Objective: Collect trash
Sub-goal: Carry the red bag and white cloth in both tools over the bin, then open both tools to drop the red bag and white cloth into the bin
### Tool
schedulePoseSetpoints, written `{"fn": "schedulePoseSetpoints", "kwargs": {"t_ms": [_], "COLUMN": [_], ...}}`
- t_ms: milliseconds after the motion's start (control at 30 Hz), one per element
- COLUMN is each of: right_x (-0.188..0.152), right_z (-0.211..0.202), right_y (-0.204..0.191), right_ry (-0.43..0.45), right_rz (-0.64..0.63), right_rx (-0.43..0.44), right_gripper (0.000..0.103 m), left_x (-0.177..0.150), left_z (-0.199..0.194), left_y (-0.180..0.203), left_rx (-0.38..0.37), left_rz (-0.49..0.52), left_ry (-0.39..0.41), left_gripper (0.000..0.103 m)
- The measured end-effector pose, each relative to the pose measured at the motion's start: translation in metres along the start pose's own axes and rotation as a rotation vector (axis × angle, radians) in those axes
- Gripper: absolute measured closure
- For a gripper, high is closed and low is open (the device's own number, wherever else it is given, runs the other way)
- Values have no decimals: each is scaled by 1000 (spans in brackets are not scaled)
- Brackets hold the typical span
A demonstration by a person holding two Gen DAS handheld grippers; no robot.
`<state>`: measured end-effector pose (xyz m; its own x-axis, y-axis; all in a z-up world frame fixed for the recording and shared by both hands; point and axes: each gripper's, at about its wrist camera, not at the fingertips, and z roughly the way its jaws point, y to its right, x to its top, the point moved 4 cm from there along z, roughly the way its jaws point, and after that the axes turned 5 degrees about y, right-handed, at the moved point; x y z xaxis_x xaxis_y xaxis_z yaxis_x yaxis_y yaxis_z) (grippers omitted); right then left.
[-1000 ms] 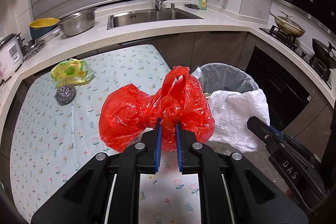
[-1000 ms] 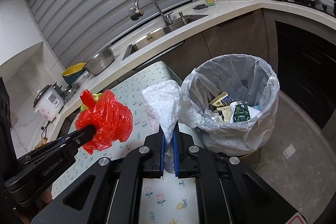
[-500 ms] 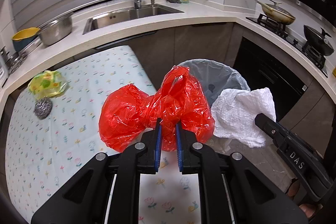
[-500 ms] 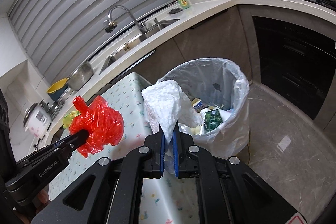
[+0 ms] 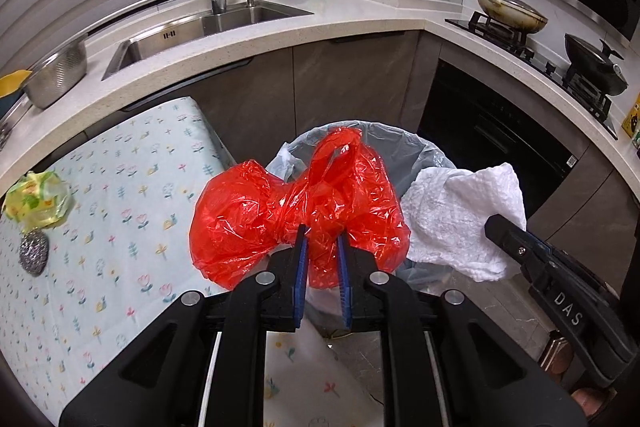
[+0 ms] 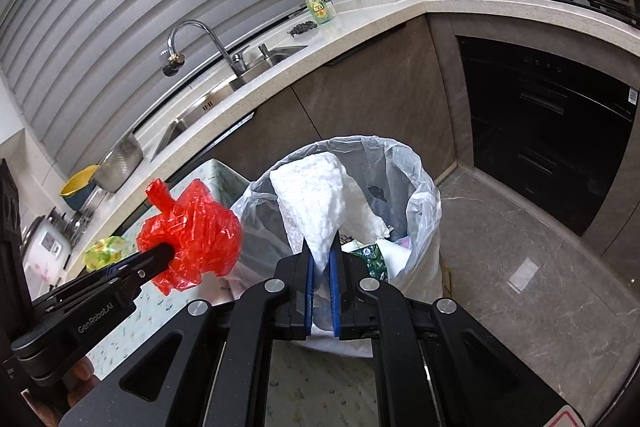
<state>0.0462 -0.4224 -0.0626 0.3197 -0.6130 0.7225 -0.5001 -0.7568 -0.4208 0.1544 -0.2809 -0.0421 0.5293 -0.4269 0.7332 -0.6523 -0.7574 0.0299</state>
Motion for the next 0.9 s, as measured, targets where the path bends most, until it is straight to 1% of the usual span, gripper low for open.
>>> {"fn": "schedulePoseSetpoints", "kwargs": {"t_ms": [100, 133, 167, 200, 233, 267, 333, 367, 533, 800, 867, 900], "right_x": [0, 0, 0, 0, 1, 2, 4, 4, 7, 4, 2, 2], "right_z": [16, 19, 22, 24, 26, 27, 27, 27, 20, 2, -4, -7], "right_y": [-2, -2, -2, -4, -4, -5, -5, -6, -6, -15, -20, -23], "right_ry": [-22, -23, -24, -27, -26, -23, -14, -11, 3, 16, 17, 19], "right_rz": [-6, -4, -3, -7, -10, -11, -7, -5, 3, 2, -5, -10], "right_rx": [-1, -5, -7, -10, -14, -15, -16, -16, -12, -3, 6, 11], "right_gripper": [94, 90, 88, 87, 85, 80, 72, 71, 69, 68, 67, 67], "left_x": [1, 1, 2, 2, 2, 3, 4, 4, 4, 5, 4, 3], "left_z": [17, 20, 23, 25, 26, 27, 28, 28, 22, 0, -8, -13], "left_y": [4, 5, 5, 5, 5, 5, 4, 3, -4, -23, -28, -30], "left_rx": [0, 6, 15, 22, 27, 32, 39, 41, 48, 69, 81, 88], "left_rz": [13, 18, 22, 24, 25, 25, 23, 22, 0, -49, -61, -66], "left_ry": [-18, -20, -19, -12, -6, 0, 7, 9, 18, 46, 59, 70], "left_gripper": [87, 84, 77, 72, 63, 56, 48, 46, 37, 35, 26, 26]}}
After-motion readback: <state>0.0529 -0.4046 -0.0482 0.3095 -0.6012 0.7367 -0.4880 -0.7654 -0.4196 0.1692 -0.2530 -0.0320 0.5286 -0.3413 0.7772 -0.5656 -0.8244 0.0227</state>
